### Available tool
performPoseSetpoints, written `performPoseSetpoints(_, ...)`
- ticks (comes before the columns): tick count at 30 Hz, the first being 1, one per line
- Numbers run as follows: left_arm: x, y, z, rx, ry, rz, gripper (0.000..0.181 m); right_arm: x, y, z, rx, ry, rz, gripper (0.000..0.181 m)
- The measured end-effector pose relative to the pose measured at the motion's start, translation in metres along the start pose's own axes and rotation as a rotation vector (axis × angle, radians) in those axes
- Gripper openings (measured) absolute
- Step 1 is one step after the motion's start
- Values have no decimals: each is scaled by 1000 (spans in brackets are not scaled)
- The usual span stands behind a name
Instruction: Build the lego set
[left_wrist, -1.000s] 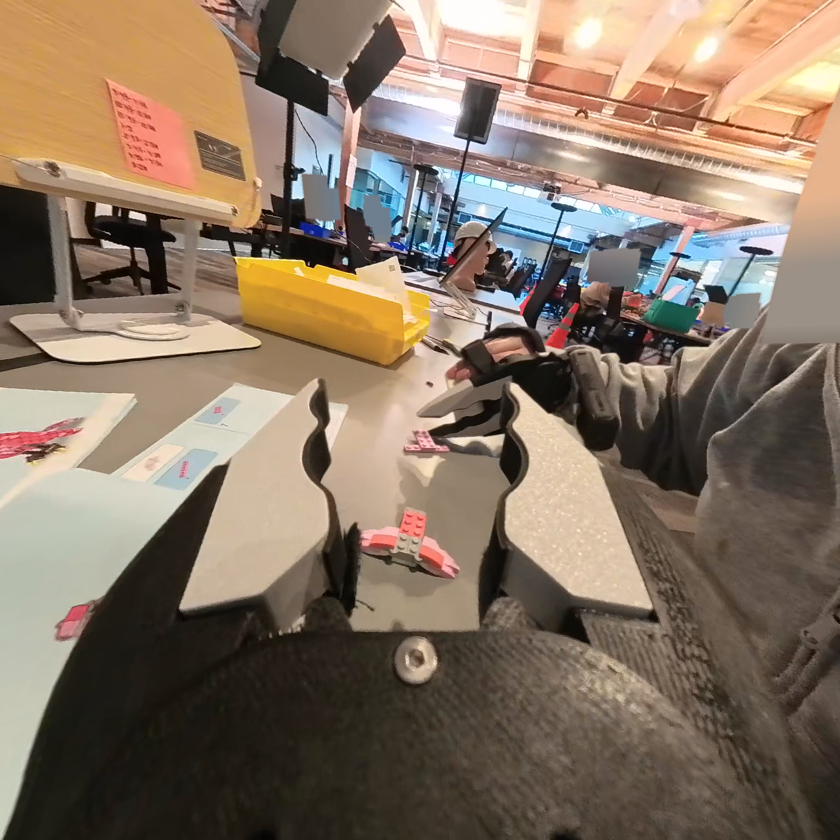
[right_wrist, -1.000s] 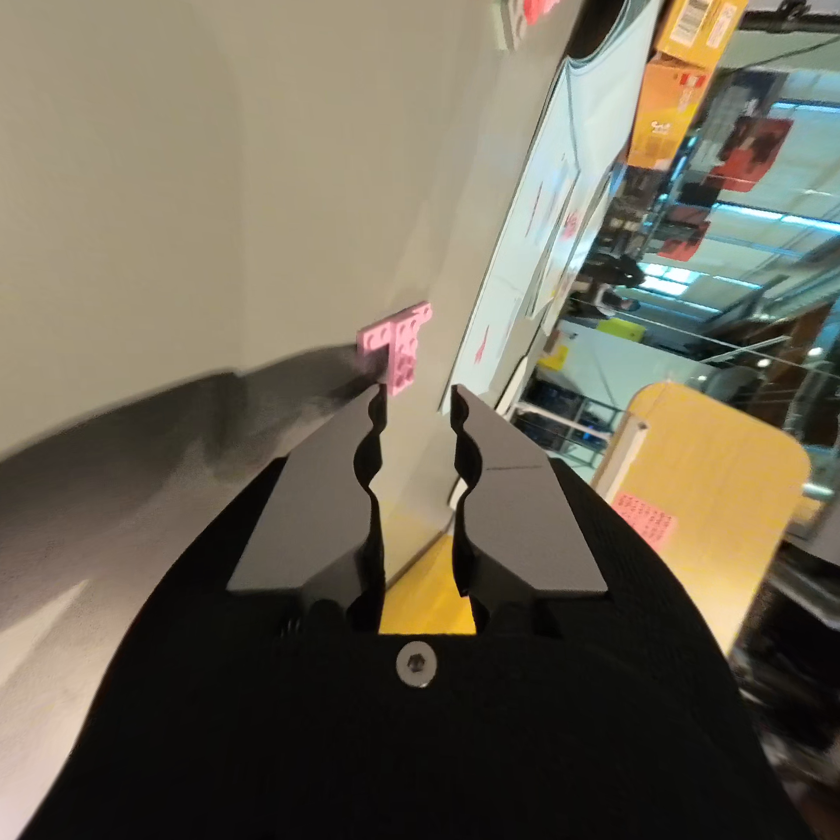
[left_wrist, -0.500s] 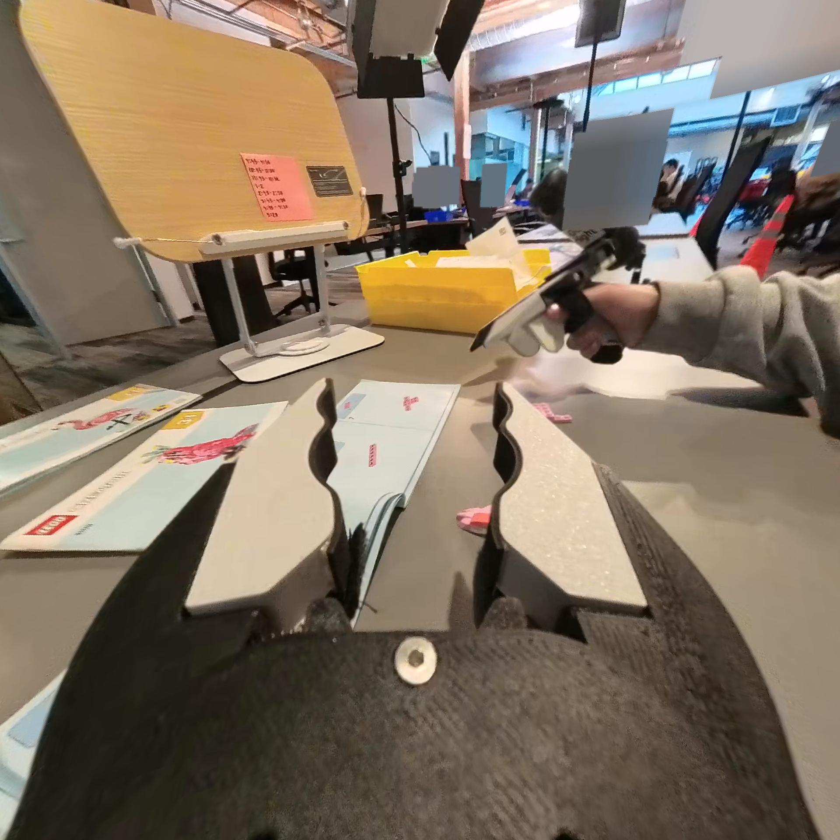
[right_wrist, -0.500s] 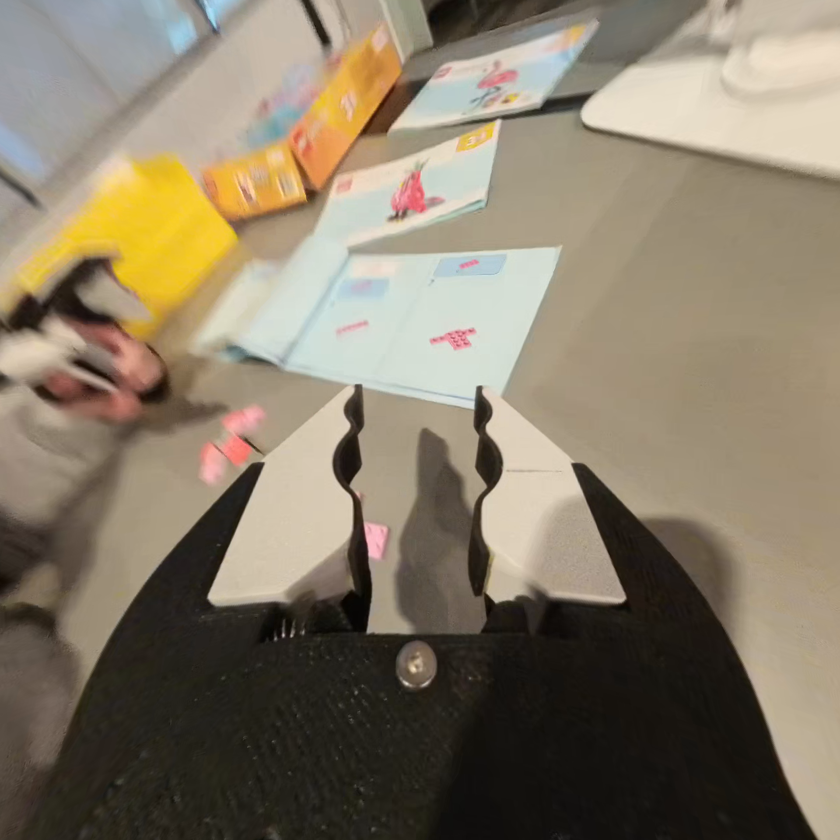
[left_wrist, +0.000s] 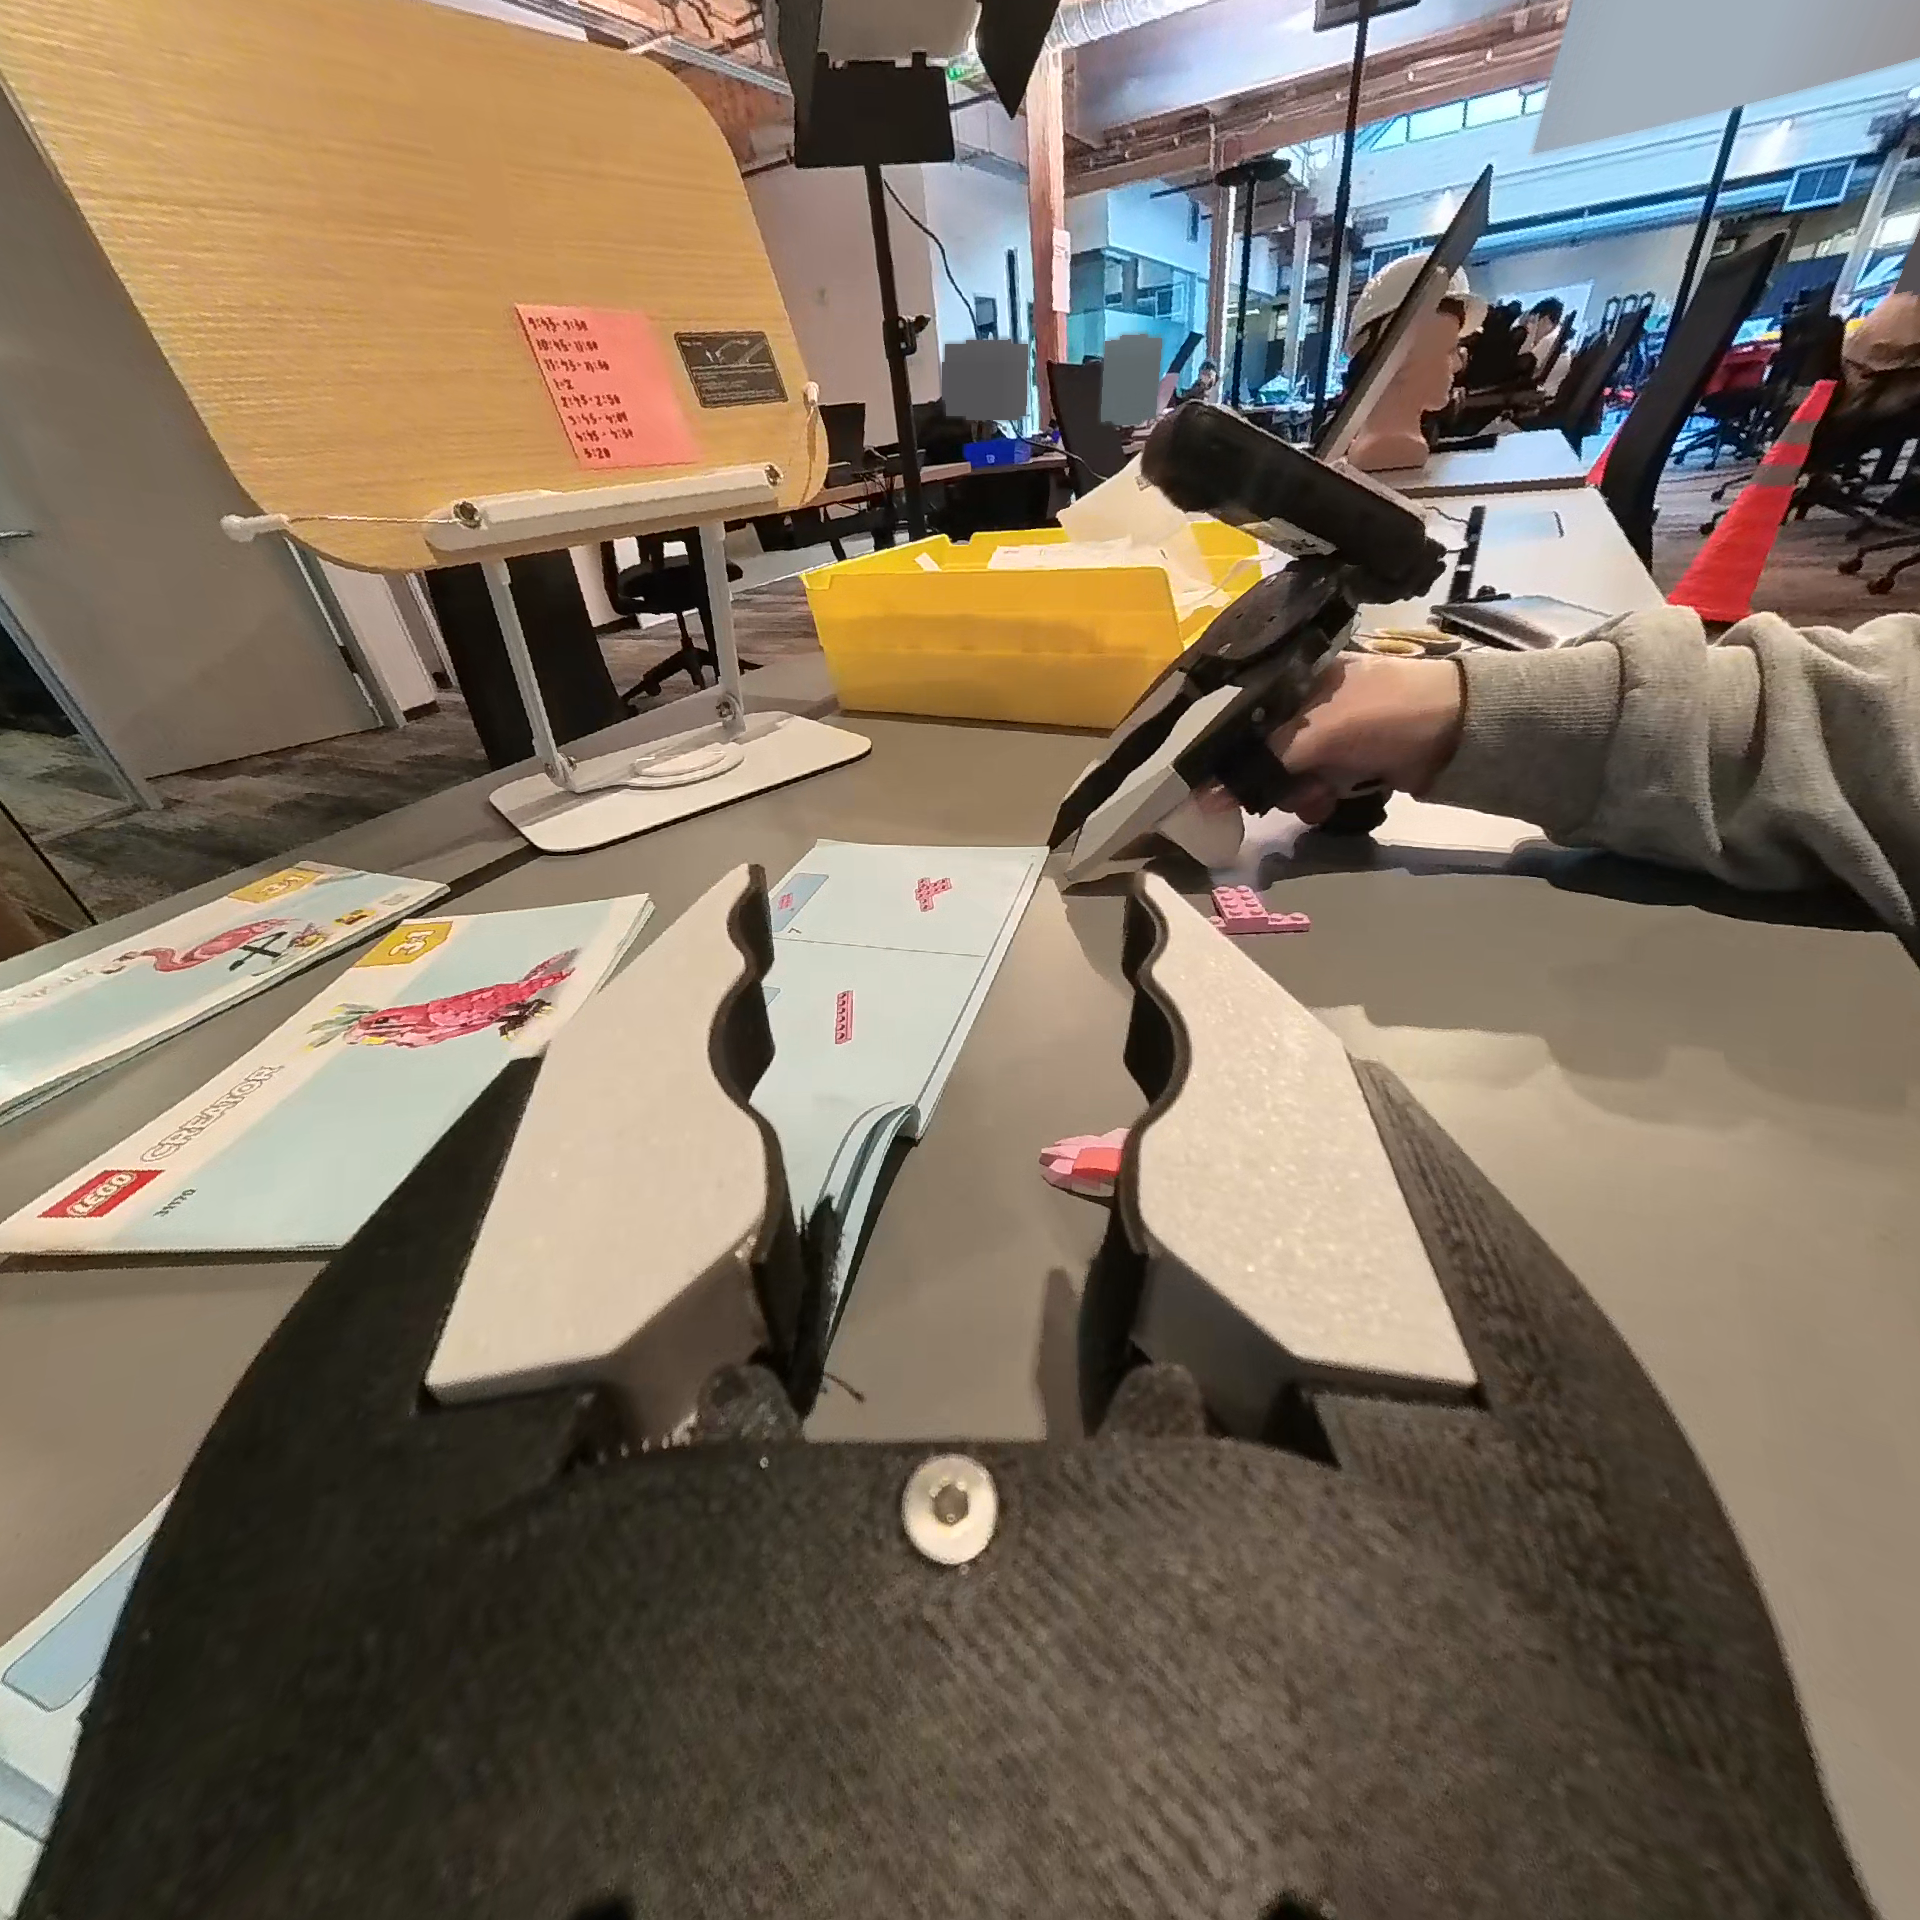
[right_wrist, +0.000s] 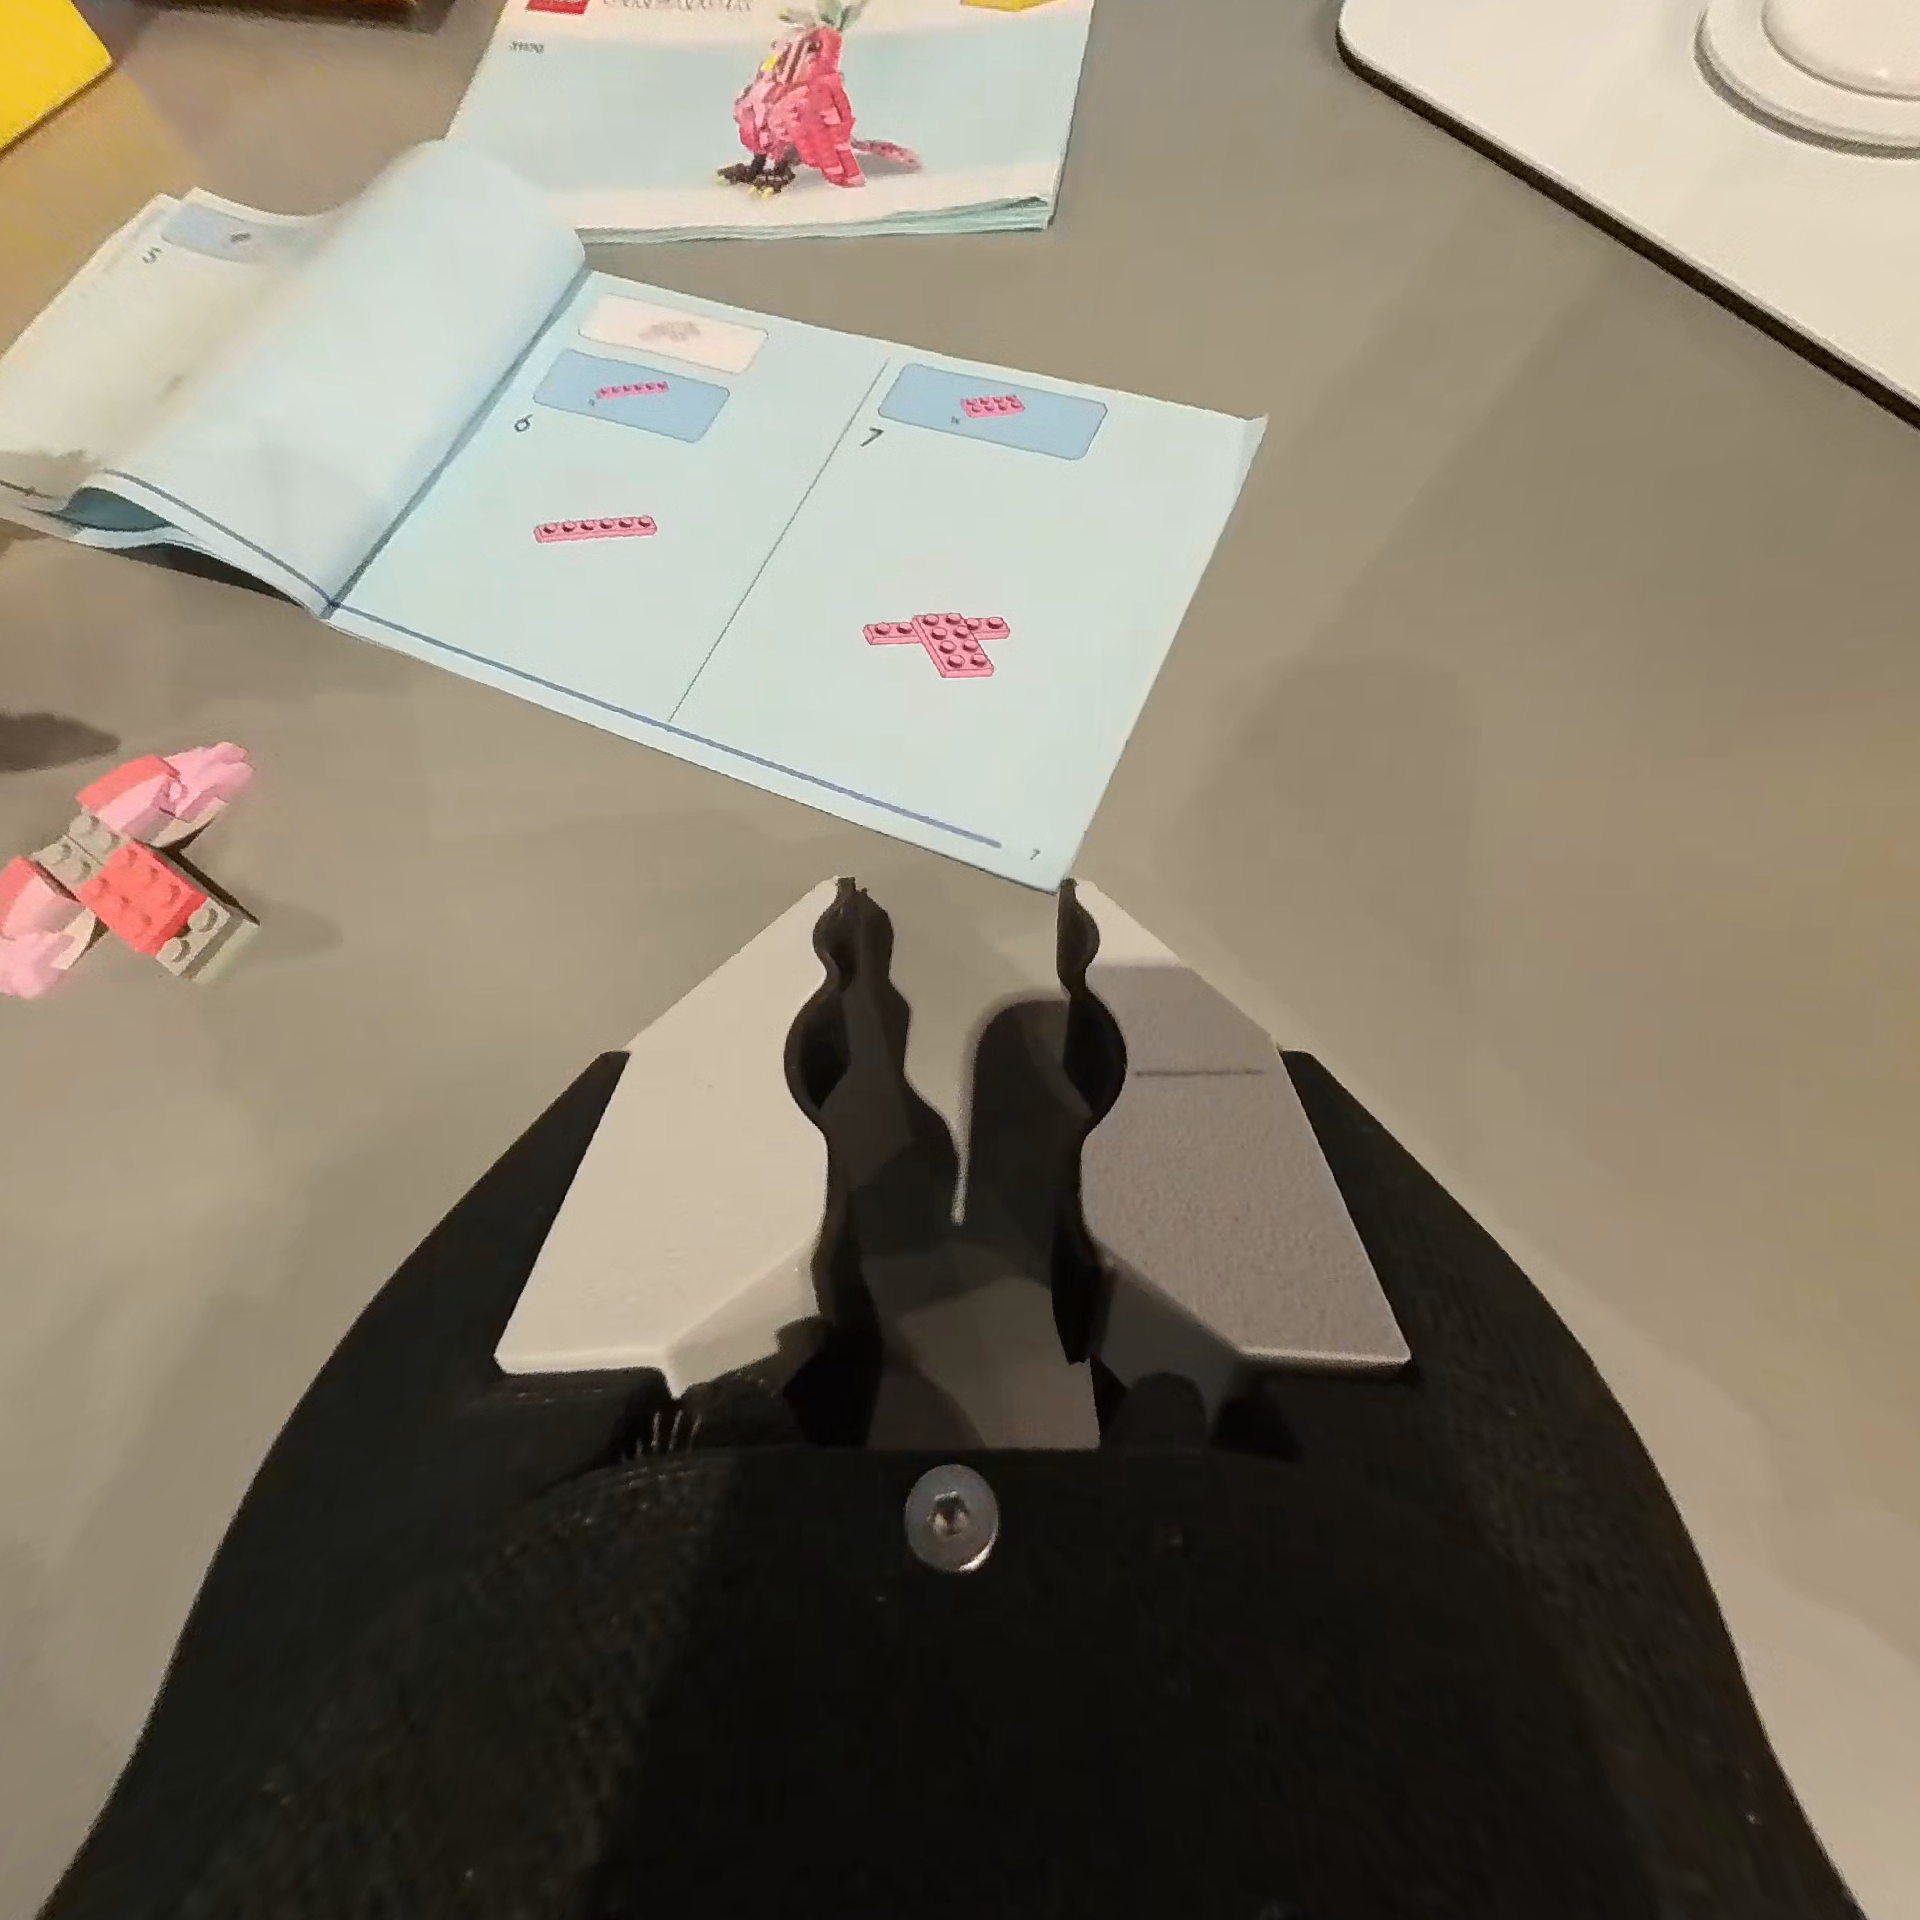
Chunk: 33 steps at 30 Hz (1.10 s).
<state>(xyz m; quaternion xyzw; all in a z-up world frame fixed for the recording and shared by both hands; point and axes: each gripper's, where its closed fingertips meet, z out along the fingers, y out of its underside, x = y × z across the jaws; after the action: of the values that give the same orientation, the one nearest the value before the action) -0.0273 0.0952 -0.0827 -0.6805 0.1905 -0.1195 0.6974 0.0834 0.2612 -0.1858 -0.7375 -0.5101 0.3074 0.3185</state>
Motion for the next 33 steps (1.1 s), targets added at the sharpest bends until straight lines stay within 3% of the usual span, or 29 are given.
performPoseSetpoints(12, 4, 5, 2, -23, 16, 0, 68, -11, -8, 4, 27, 7, -99, 27)
performPoseSetpoints(22, 6, 6, 3, -30, 20, 10, 68, -10, -18, 13, 25, 38, -84, 0)
performPoseSetpoints(25, 7, 6, 3, -32, 20, 21, 68, -16, -27, 14, 55, 23, -83, 0)
performPoseSetpoints(33, -4, 8, 8, -63, -22, -14, 67, -48, -53, 12, 145, 55, -451, 0)
